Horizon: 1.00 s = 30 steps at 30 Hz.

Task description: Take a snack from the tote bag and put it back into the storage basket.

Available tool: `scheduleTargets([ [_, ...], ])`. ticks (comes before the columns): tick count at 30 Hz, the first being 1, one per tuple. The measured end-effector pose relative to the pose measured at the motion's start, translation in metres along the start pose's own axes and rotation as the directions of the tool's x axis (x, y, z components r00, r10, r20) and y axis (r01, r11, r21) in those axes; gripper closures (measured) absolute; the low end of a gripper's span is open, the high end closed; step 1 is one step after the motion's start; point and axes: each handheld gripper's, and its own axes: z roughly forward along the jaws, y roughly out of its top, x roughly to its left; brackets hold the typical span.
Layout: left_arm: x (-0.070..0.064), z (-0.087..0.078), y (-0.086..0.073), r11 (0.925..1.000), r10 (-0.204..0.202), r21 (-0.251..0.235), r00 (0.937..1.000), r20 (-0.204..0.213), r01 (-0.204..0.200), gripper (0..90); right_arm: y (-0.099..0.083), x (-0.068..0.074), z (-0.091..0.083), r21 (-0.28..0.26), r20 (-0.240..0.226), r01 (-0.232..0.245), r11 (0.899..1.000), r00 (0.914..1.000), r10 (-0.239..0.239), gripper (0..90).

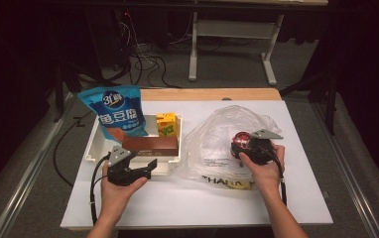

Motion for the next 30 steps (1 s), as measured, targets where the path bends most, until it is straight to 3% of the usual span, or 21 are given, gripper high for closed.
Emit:
scheduleTargets([
  [9,-0.020,0.008,0.003,0.9997,0.024,-0.006,0.9988,0.043,-0.024,14.0,0.006,0.012,-0.015,-0.017,-0.030,0.016,1.000,0.9994,-0.017,26.0],
  [17,-0.046,0.022,0.003,0.9982,0.059,-0.002,0.9943,0.089,-0.059,14.1,0.013,0.024,-0.028,-0.031,-0.071,0.021,0.999,0.9972,-0.023,26.0],
  [25,-0.081,0.040,-0.002,0.9925,0.116,0.022,0.9828,0.144,-0.121,14.2,0.018,0.030,-0.036,-0.032,-0.105,0.025,0.999,0.9941,-0.028,26.0],
  [30,-0.095,0.047,-0.004,0.9890,0.142,0.017,0.9772,0.158,-0.147,14.3,0.020,0.036,-0.042,-0.028,-0.116,0.026,0.999,0.9929,-0.029,26.0],
])
